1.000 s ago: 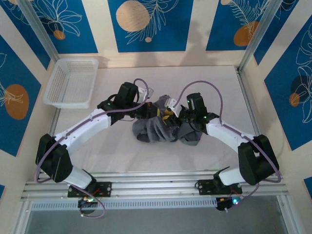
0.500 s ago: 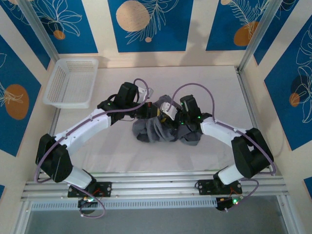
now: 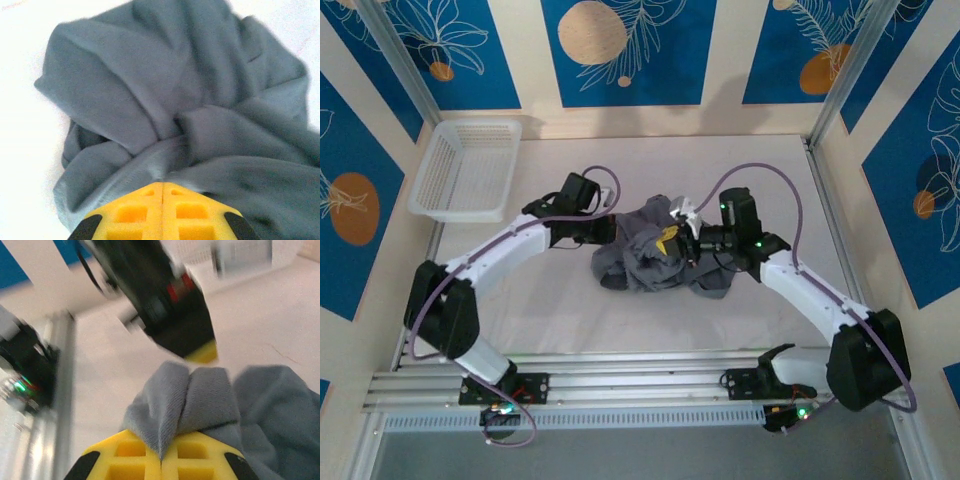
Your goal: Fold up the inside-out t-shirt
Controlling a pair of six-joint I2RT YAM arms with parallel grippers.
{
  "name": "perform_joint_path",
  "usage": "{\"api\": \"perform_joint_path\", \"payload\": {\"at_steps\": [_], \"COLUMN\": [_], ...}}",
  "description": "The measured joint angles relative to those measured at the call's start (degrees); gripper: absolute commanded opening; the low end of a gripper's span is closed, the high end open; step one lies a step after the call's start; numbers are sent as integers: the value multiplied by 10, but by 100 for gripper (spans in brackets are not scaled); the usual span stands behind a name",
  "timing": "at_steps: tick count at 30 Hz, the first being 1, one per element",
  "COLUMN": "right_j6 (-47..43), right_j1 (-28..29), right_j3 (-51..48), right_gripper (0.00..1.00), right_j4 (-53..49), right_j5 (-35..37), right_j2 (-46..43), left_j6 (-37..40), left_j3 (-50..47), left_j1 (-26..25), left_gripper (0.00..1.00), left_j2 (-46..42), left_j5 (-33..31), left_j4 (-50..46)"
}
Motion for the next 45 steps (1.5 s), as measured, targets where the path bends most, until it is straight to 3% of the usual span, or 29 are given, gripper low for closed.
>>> {"api": "perform_joint_path", "payload": {"at_steps": [5,9,12,15,18,21,23,25,26,32,35,41,43,45], "right_j6": [161,246,281,306,320,329,333,336,337,343,346,365,370,373], "right_j1": [-10,-17,-21,-21,-16,-2,7,13,14,13,9,-22,-35,-43], "right_j3": [5,53,106,145,167,174,174,174,174,173,169,149,143,141], "right_gripper": [0,0,0,0,0,0,0,0,0,0,0,1,9,5], "right_j4": [59,21,-37,-87,-128,-158,-170,-179,-187,-202,-202,-201,-202,-202], "right_j5": [-47,-25,36,86,115,136,143,147,152,153,146,123,116,109], "right_j2": [14,60,82,94,104,108,107,107,107,92,86,86,86,86], "left_j6": [7,4,-16,-47,-71,-90,-104,-110,-111,-120,-123,-114,-102,-87], "left_j3": [-17,-26,-49,-49,-15,26,42,50,50,44,36,8,4,1], "left_j1": [9,9,-5,-72,-146,-178,-179,-177,-176,-160,-150,-121,-115,-111], "left_gripper": [34,39,39,39,41,62,69,69,65,17,4,6,18,37], "left_j2": [16,-44,-130,-184,-155,-77,-27,8,18,13,2,-23,-30,-35], "left_j5": [-5,-14,-10,-13,-14,-21,-48,-80,-96,-129,-130,-98,-74,-49], "left_j4": [6,10,34,64,75,80,75,65,63,65,69,84,97,104]}}
